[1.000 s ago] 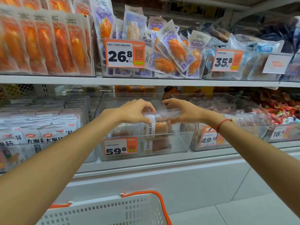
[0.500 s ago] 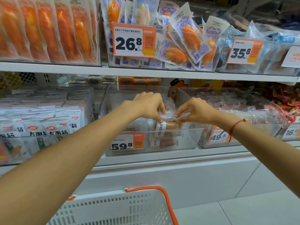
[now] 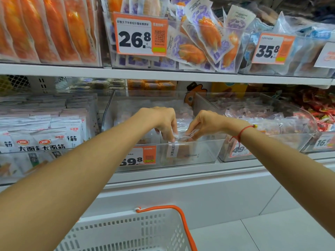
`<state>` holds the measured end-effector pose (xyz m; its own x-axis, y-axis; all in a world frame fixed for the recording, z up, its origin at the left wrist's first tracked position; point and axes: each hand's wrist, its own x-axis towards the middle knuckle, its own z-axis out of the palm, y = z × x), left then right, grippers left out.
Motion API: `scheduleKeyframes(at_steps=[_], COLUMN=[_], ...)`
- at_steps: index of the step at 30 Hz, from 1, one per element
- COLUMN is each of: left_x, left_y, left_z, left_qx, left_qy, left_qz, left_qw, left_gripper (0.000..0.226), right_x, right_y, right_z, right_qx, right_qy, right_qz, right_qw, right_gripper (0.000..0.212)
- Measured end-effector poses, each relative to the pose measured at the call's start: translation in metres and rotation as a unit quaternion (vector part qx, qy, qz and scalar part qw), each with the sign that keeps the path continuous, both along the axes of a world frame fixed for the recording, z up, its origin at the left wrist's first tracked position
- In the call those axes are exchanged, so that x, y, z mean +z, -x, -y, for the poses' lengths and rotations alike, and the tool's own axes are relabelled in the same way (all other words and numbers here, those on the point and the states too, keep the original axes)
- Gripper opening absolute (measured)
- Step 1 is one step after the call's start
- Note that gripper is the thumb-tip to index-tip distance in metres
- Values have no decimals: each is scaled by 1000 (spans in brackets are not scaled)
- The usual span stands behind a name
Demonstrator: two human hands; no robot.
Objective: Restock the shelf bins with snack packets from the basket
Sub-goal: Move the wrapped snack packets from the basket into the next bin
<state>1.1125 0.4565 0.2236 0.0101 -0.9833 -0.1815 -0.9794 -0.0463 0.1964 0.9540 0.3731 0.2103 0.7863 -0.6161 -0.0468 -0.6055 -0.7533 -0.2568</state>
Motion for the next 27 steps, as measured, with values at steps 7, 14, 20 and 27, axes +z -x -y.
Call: scheduleKeyframes(at_steps=[7,14,20,27], left_x=[-1,0,-6,-11], left_y=[-3,-6,-2,-6], left_z=[-3,-13,-5,-10], left_qx=[16,-9,14,0], left_qy=[-45,74,31,37], left_qz=[-29,19,40,32], left_qw=[998,997,999,999], left_gripper=[39,29,14,20], right_x=[5,18,6,2], right_y=[-8,7,2,-1], right_z=[3,-5,-10,-8], right_qx=[-4,32,25,24], right_qy=[-71,68,92,71], right_qz=[-49,-1,-14,-8], right_qw=[996,997,995,997], right_gripper=[28,25,17,19])
